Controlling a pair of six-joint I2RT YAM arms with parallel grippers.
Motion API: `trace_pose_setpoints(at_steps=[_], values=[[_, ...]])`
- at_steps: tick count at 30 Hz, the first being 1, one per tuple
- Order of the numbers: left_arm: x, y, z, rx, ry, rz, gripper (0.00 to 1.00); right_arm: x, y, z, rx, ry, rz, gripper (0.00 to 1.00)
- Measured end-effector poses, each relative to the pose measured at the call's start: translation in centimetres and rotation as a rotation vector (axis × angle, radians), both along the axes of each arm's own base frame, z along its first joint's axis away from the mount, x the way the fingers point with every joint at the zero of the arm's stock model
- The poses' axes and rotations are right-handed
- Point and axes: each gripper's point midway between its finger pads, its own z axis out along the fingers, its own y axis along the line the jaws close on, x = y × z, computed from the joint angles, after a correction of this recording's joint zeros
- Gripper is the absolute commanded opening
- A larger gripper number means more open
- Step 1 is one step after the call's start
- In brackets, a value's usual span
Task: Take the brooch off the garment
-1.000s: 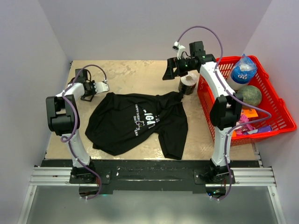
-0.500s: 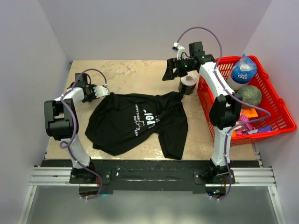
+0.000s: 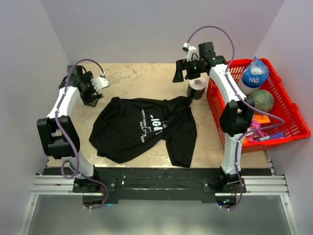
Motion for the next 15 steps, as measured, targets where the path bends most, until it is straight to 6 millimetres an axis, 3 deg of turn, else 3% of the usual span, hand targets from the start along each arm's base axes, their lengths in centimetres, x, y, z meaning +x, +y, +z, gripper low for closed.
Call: trace_pose_setpoints(at_steps=[3,6,12,15], values=[[-1.0,-1.2,4.0,-0.089,-0.065,0.025,0.99,0.9,-1.7,0.7,-0.068,-0.025,-0.110,0.99],[-1.4,-4.2,8.4,-0.247,-0.160,0.062,0.99,2.3,-3.3,2.9,-0.123,-0.096,-0.212,0.99],[0.8,-10.9,14.0,-0.637,-0.278,0.147,0.99,4.6,-5.7,10.6,-0.149,-0.319,-0.360,0.99],[2.0,-11.9,16.6,-0.744,-0.328,0.181,0.99,4.1,-6.3,15.3,-0.130,-0.437,-0.383,0.99]])
